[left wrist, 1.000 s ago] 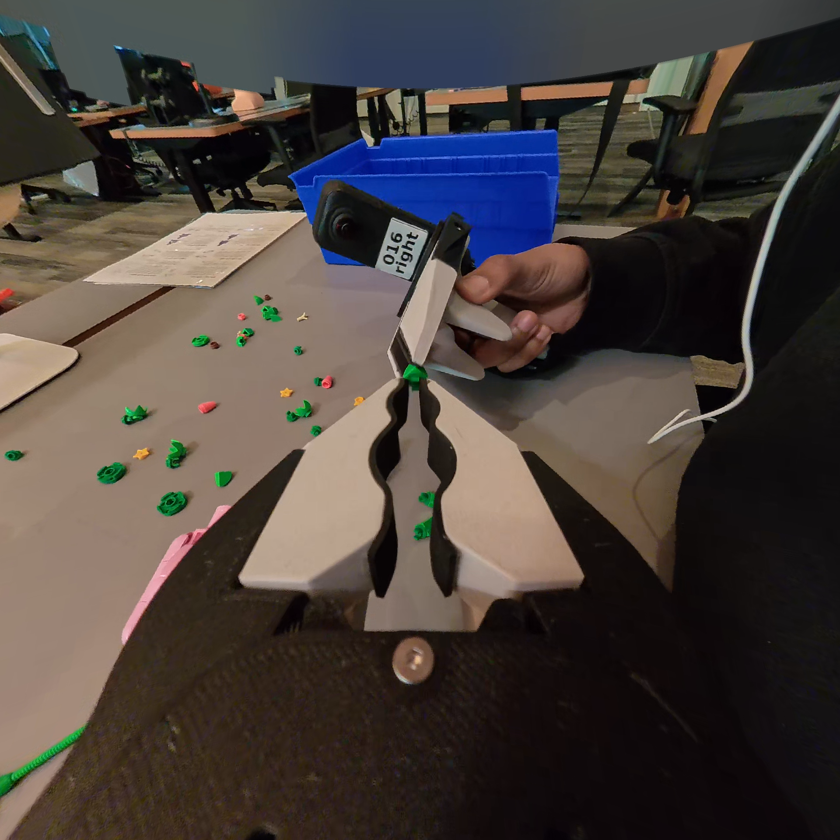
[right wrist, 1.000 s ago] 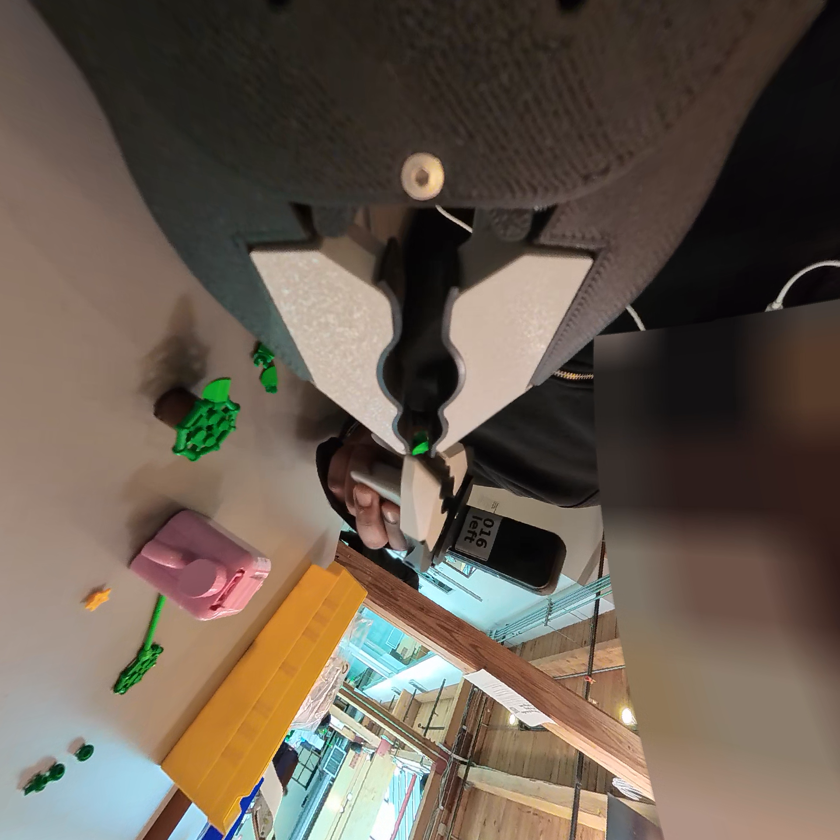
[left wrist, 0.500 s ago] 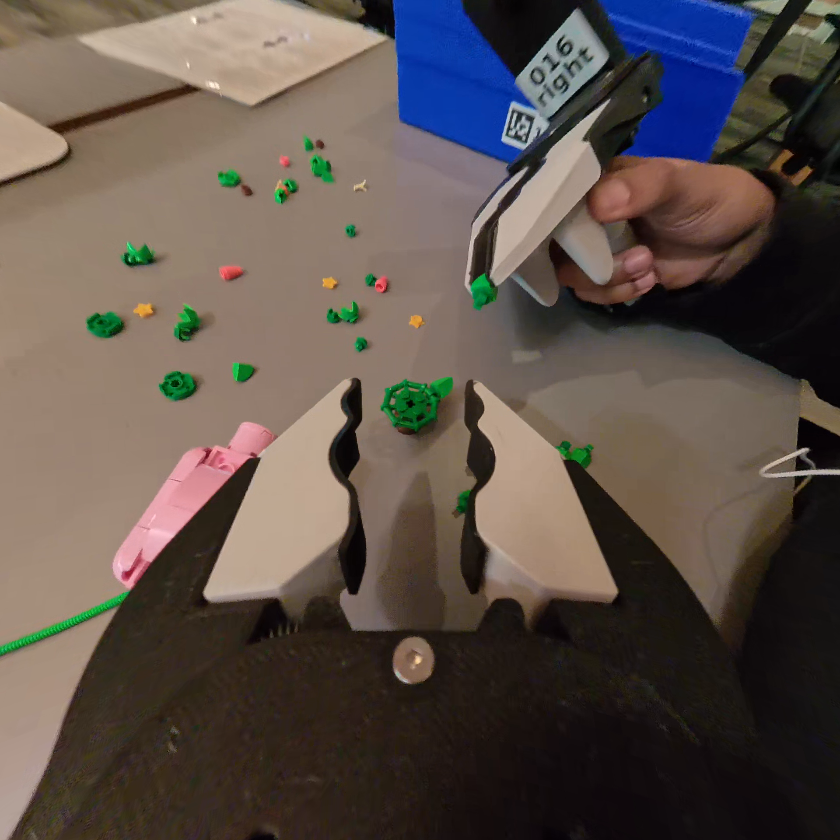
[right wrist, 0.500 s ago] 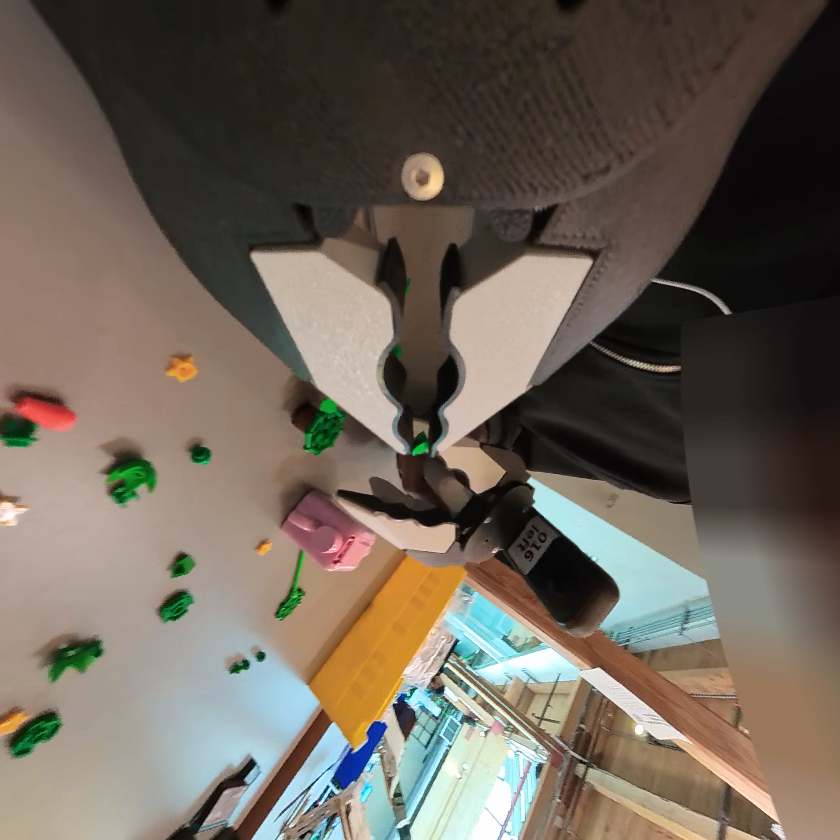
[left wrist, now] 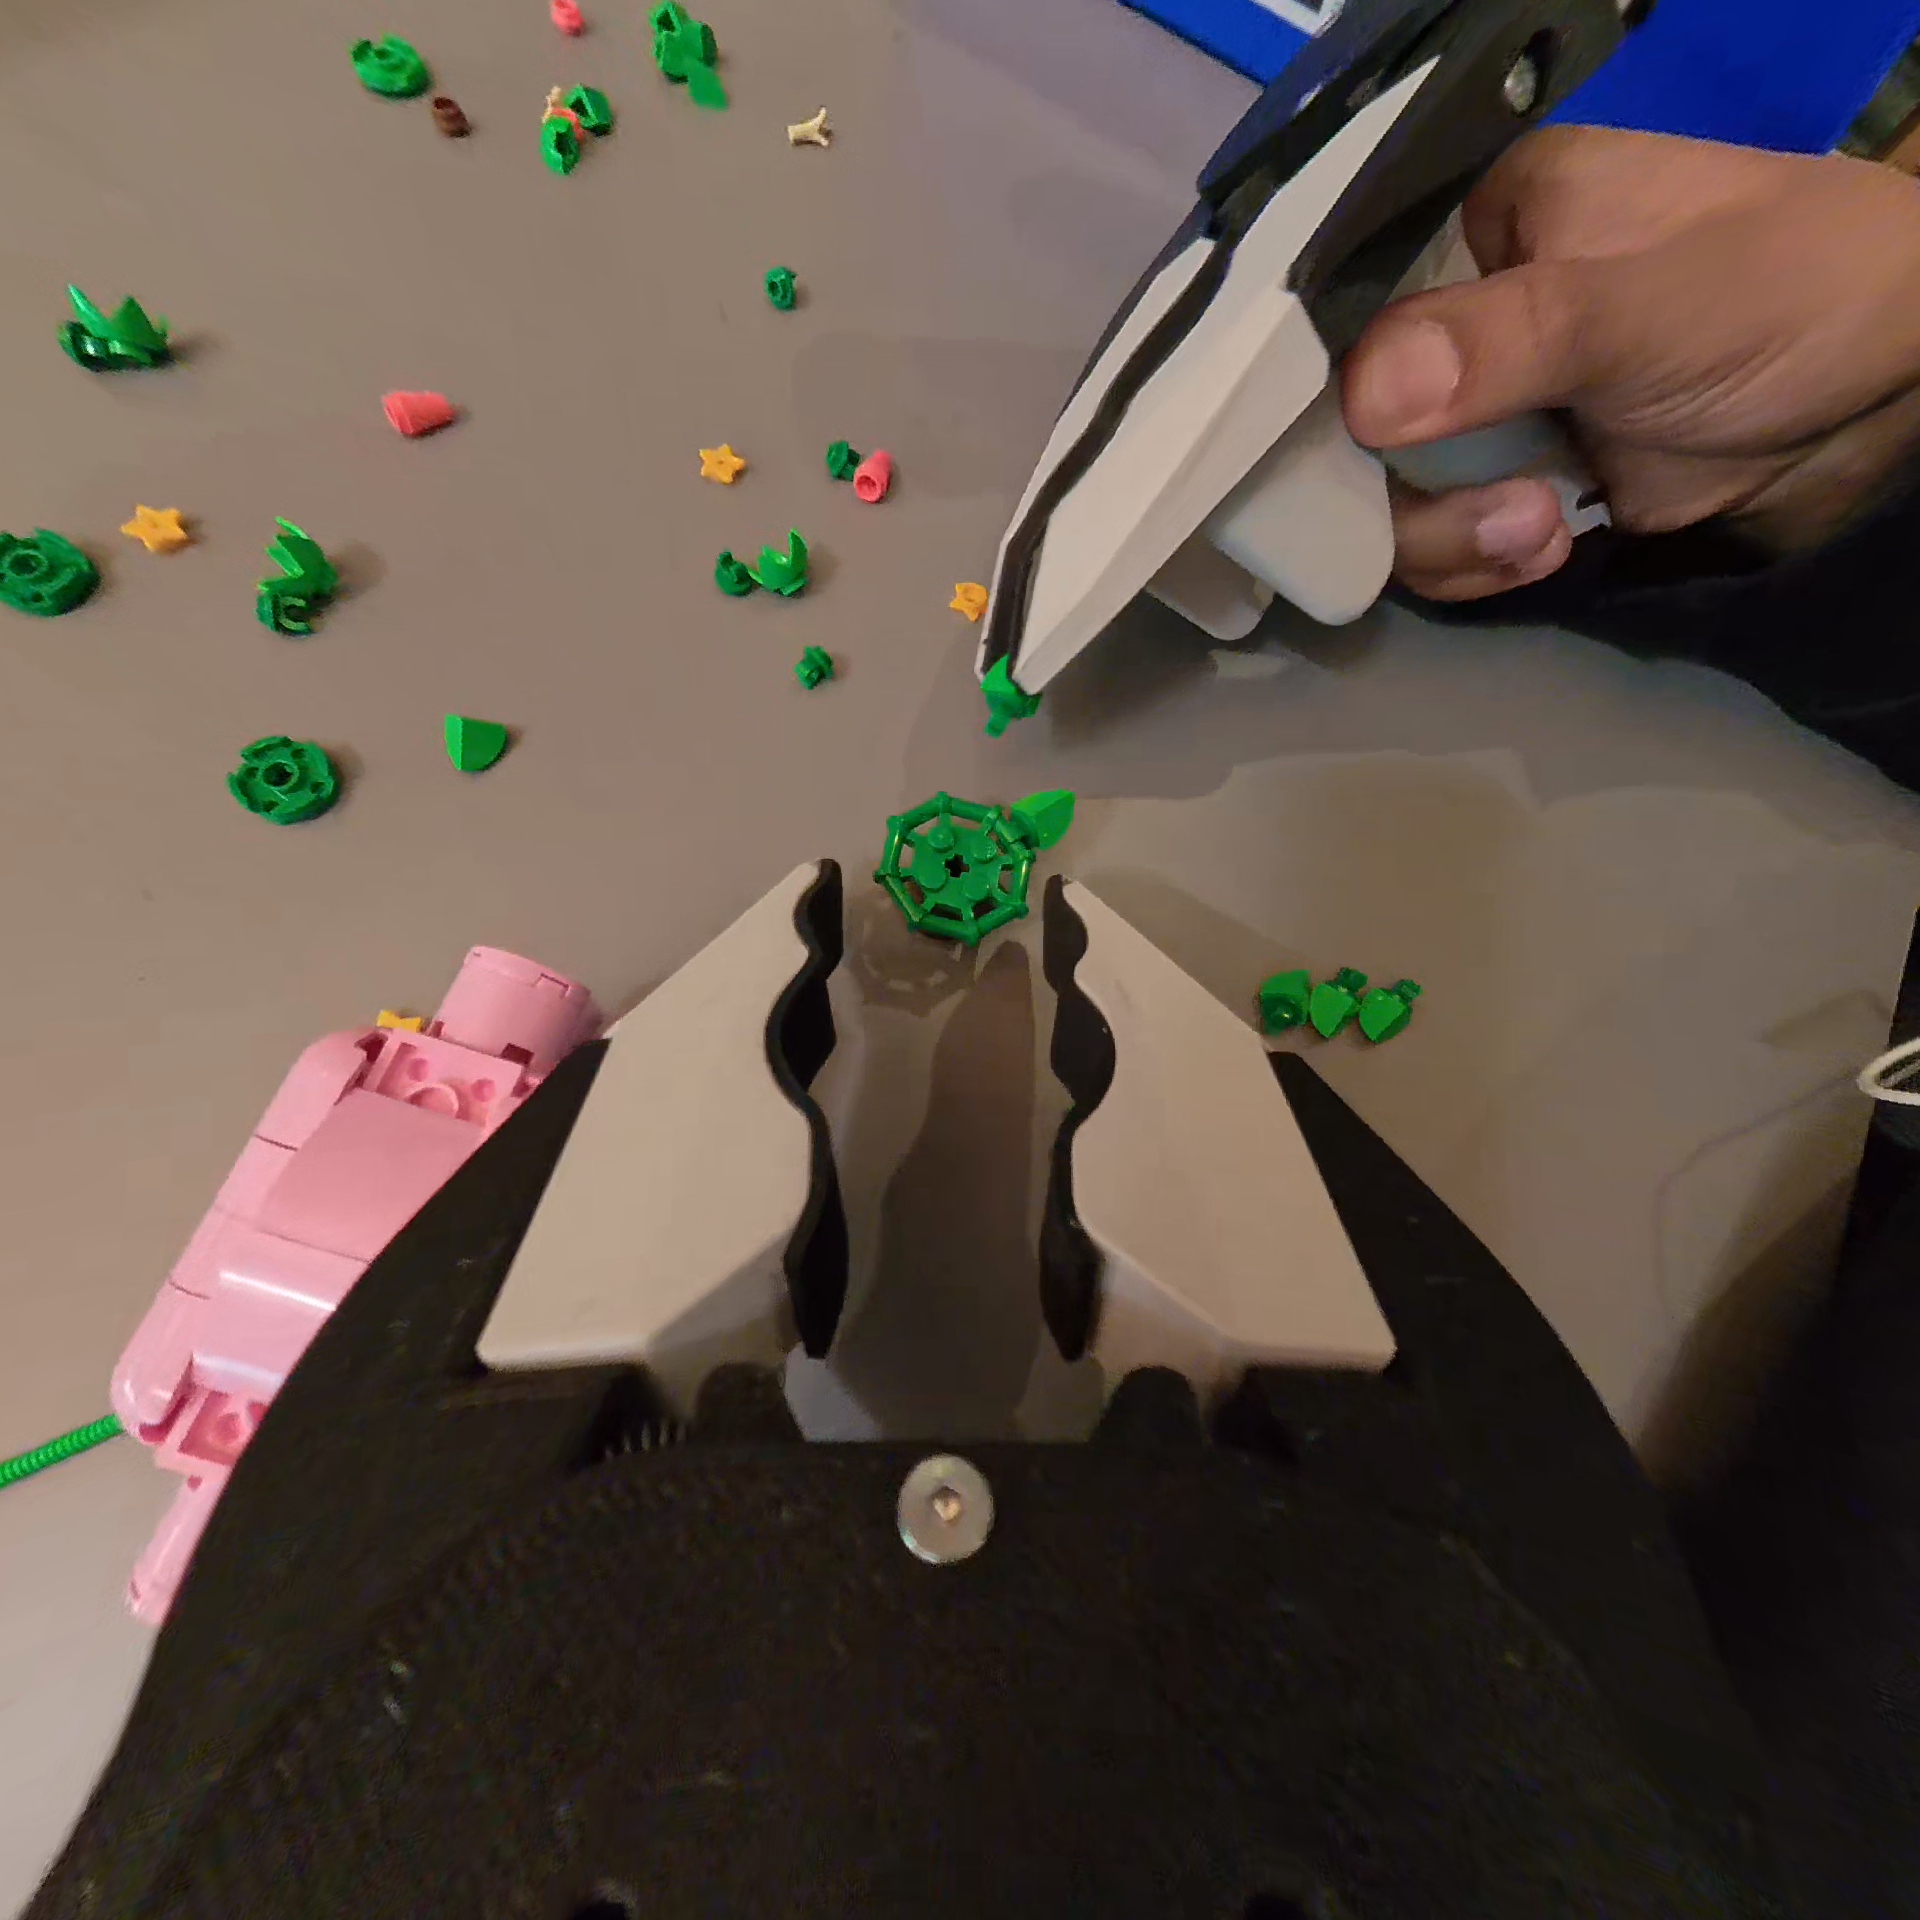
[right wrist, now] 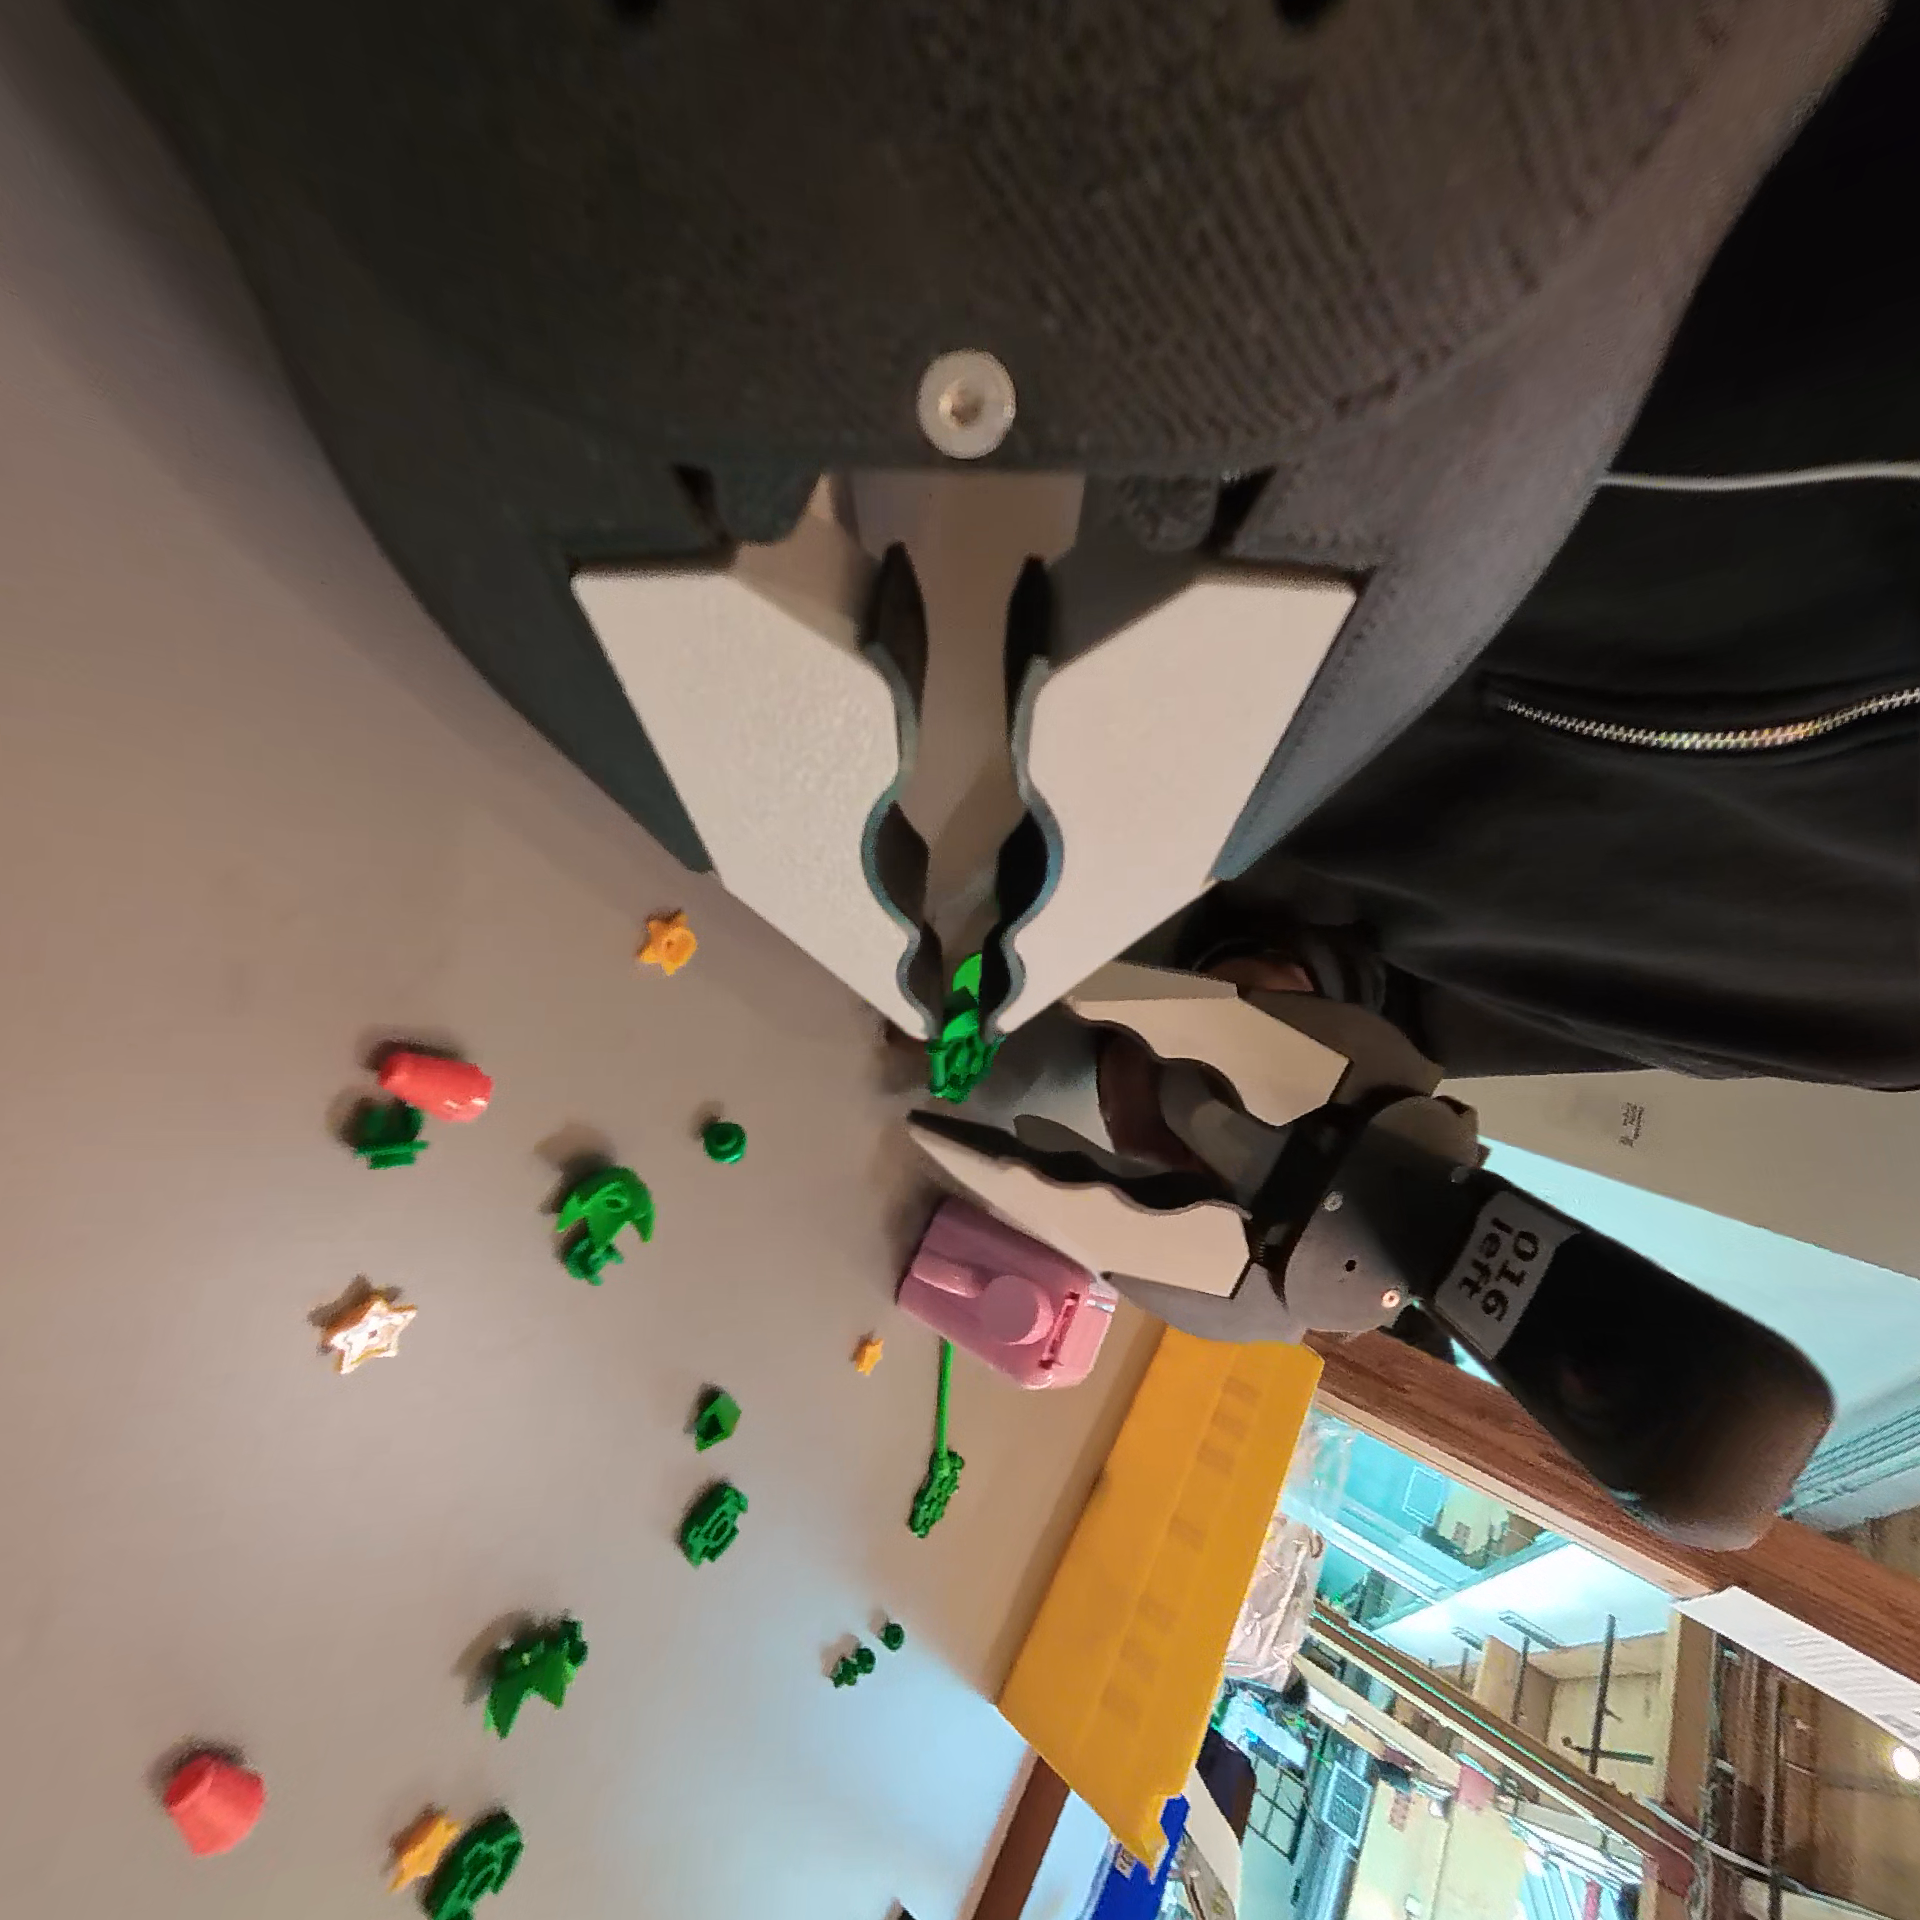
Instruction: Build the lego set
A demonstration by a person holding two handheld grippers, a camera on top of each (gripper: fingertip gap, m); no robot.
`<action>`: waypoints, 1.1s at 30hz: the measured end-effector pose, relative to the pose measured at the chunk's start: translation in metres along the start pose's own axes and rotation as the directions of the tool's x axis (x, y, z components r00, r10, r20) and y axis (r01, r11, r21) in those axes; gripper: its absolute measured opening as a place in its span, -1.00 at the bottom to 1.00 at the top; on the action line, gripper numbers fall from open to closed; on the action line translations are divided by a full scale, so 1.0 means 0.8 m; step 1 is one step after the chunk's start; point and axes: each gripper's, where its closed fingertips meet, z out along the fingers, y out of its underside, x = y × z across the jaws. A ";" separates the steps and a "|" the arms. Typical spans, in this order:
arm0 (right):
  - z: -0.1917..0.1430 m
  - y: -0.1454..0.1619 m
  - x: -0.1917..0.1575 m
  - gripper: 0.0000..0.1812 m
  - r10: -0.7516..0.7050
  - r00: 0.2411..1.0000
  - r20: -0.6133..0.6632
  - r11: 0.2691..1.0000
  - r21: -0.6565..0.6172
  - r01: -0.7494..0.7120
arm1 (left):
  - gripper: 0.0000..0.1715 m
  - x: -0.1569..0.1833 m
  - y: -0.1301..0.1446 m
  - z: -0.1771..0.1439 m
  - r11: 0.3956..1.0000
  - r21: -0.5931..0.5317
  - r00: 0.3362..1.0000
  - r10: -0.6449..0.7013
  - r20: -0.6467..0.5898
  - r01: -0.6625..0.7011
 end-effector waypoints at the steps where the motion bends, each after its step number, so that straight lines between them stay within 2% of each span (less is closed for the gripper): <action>1: 0.002 0.001 0.002 -0.95 0.008 1.000 -0.003 1.000 -0.009 -0.008 | -0.61 0.000 0.001 0.001 1.000 -0.005 1.000 0.001 -0.002 -0.001; 7: 0.012 0.005 0.006 -0.95 0.023 1.000 -0.018 0.998 -0.052 -0.024 | -0.70 0.001 0.005 0.004 0.999 -0.033 1.000 0.008 -0.001 -0.008; 26: 0.013 0.013 0.001 -0.95 0.078 0.995 0.064 0.987 -0.143 -0.068 | -0.75 0.010 0.008 0.004 0.999 -0.053 0.995 -0.019 -0.097 0.014; 33: 0.014 0.013 0.002 -0.95 0.084 0.994 0.066 0.987 -0.143 -0.074 | -0.75 0.010 0.008 0.003 0.998 -0.054 0.995 -0.017 -0.094 0.012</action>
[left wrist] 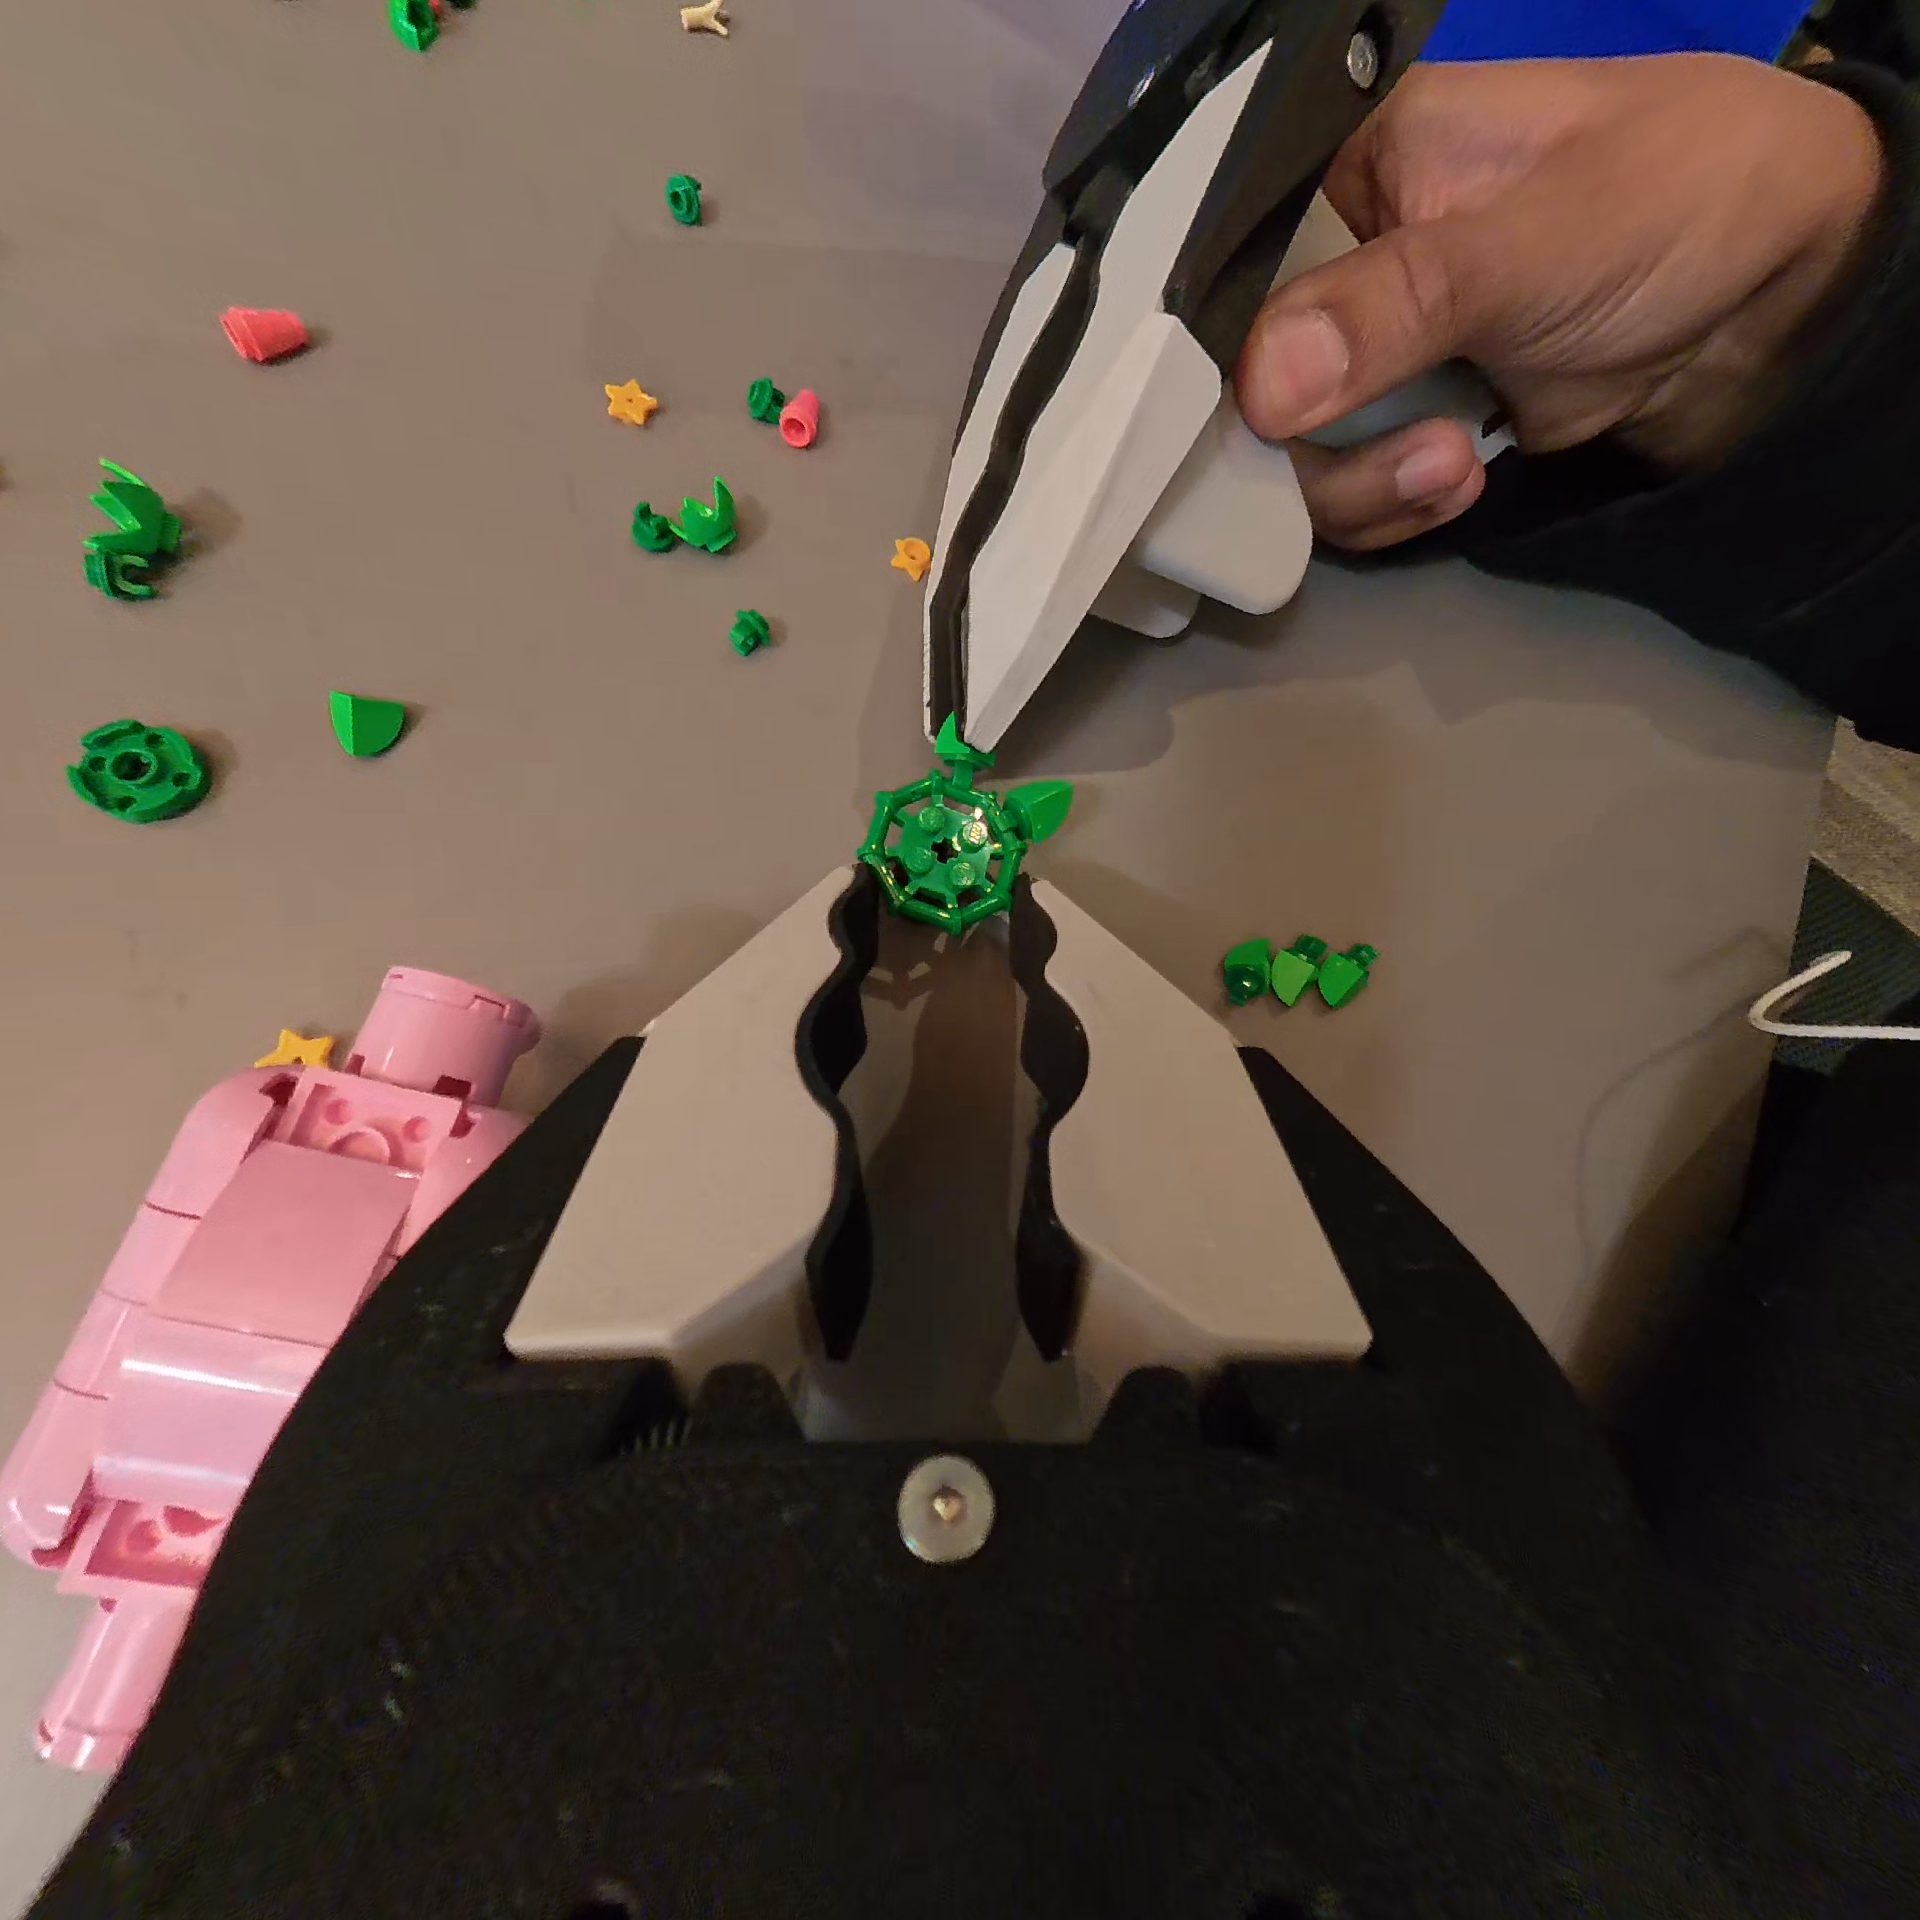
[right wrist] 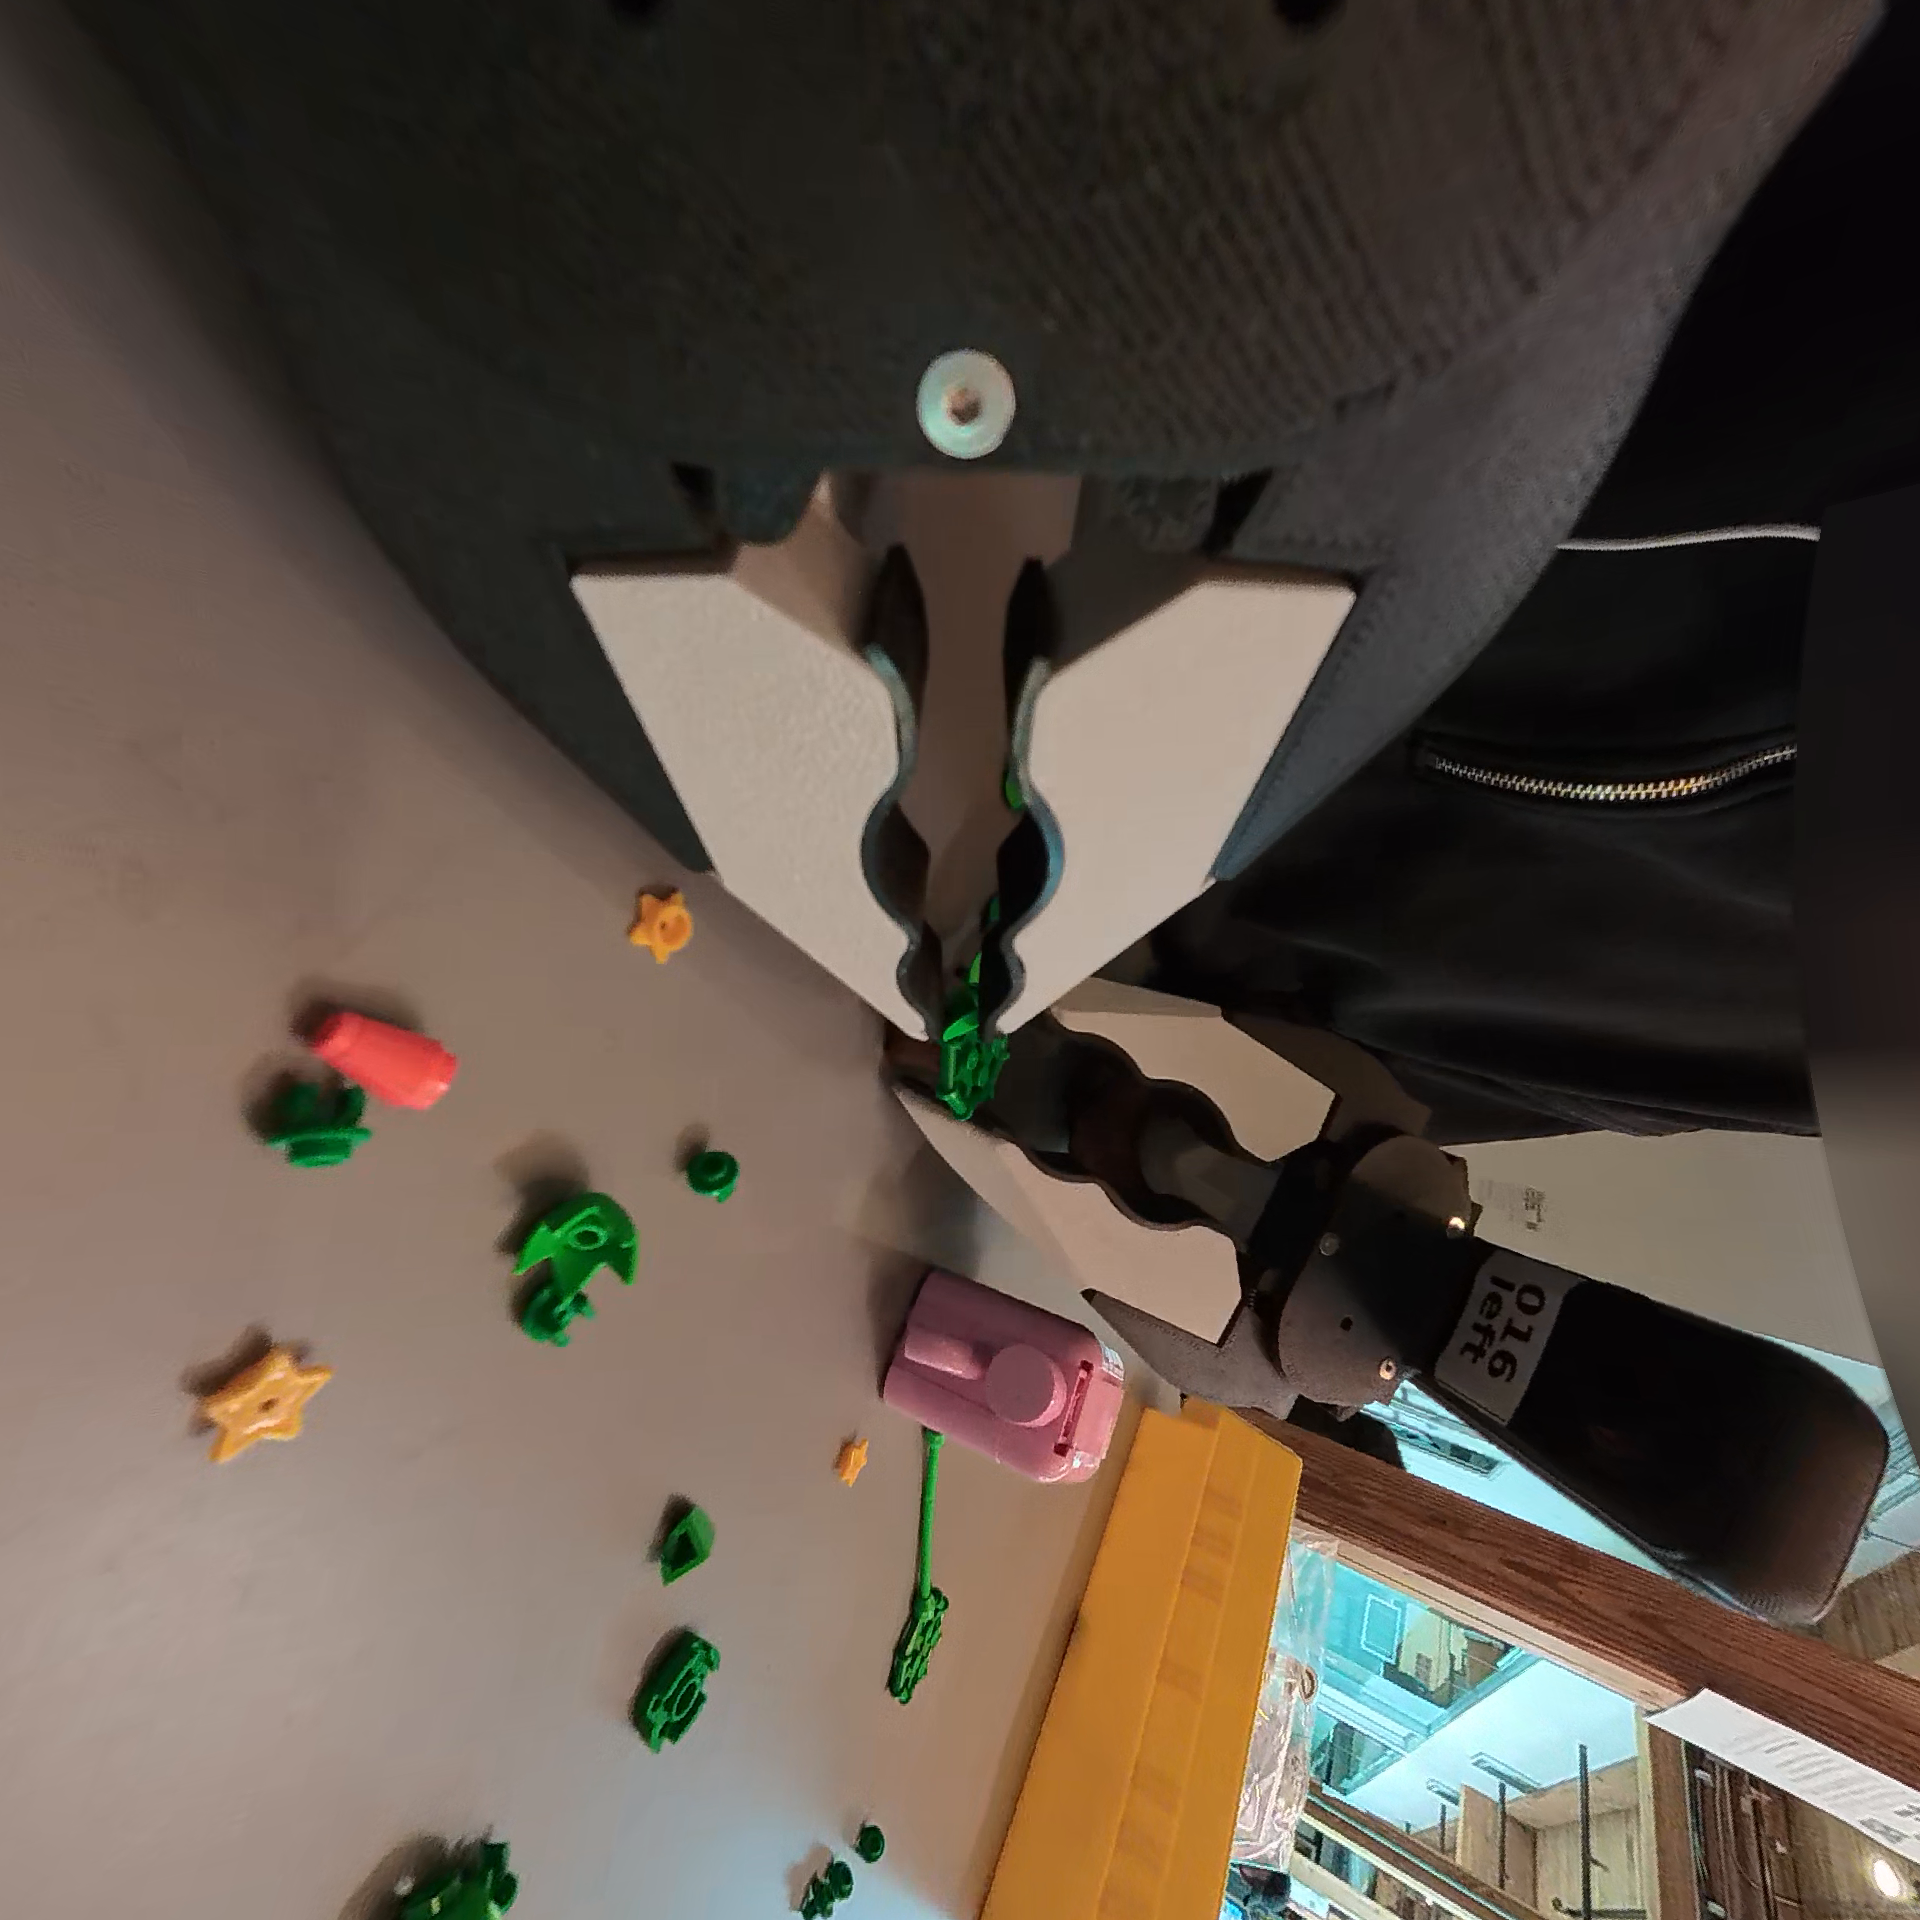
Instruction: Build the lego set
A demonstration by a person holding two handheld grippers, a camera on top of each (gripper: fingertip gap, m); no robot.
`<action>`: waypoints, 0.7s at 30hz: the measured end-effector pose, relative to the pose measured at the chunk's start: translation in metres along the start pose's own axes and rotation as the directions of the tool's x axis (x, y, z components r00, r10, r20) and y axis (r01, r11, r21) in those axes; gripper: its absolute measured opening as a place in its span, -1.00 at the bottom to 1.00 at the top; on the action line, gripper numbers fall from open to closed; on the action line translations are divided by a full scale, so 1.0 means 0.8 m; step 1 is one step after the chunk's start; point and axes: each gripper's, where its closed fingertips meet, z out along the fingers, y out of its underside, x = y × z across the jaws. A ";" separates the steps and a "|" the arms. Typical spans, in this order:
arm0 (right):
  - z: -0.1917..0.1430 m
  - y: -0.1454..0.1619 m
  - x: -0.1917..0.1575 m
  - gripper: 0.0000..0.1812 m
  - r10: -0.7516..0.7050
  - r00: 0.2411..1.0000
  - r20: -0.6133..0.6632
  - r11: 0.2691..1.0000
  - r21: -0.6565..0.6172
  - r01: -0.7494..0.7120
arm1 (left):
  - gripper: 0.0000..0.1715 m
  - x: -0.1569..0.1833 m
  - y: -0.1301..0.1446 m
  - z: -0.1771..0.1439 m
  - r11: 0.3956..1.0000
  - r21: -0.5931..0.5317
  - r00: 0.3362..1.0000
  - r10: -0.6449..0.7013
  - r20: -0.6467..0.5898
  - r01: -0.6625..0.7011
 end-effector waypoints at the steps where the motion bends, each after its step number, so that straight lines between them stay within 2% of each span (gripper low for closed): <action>1: 0.000 0.000 0.000 -0.95 0.000 1.000 0.000 1.000 0.000 0.000 | -0.75 0.000 0.000 0.000 1.000 -0.001 1.000 0.001 0.002 -0.001; 21: 0.002 0.001 0.000 -0.95 -0.019 1.000 -0.014 1.000 0.007 0.019 | -0.74 -0.001 0.001 0.000 0.999 -0.017 0.998 0.042 0.051 -0.041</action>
